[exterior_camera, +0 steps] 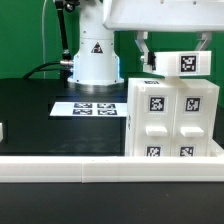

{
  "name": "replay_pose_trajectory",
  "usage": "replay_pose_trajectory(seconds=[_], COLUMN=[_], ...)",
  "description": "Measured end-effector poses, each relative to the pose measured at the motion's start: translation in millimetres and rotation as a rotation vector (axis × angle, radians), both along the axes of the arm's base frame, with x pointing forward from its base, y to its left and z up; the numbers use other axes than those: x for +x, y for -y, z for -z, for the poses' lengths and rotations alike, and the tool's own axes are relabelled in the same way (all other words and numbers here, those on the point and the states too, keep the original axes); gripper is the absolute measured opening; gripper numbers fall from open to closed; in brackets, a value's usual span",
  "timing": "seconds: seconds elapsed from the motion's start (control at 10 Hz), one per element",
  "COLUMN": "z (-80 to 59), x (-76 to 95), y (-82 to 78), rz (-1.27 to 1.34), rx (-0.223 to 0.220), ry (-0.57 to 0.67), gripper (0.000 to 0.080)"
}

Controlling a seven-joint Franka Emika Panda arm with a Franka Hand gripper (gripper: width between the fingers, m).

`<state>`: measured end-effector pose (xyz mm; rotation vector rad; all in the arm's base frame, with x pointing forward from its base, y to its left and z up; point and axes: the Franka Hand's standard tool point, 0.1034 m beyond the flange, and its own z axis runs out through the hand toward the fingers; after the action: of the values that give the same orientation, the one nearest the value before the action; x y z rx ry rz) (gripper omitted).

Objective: Assemble cabinet

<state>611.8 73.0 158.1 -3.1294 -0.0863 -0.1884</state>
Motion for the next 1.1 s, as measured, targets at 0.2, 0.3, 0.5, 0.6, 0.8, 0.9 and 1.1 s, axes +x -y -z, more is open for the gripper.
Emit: replay_pose_trajectory(seconds=[0.2, 0.3, 0.5, 0.6, 0.8, 0.9, 1.1], z=[0.0, 0.0, 0.2, 0.3, 0.6, 0.7, 0.8], x=[0.0, -0.1, -0.3, -0.3, -0.5, -0.5, 0.6], y=[-0.1, -0.4, -1.6, -1.9, -4.1, -5.6, -7.4], rz=[0.012, 0.049, 0.198, 0.250, 0.414, 0.487, 0.697], rx=[0.001, 0.007, 0.033, 0.039, 0.061, 0.070, 0.116], ry=[0.000, -0.001, -0.004, -0.005, -0.007, -0.006, 0.017], gripper=[0.0560, 0.0560, 0.0560, 0.0560, 0.0560, 0.0560, 0.0560])
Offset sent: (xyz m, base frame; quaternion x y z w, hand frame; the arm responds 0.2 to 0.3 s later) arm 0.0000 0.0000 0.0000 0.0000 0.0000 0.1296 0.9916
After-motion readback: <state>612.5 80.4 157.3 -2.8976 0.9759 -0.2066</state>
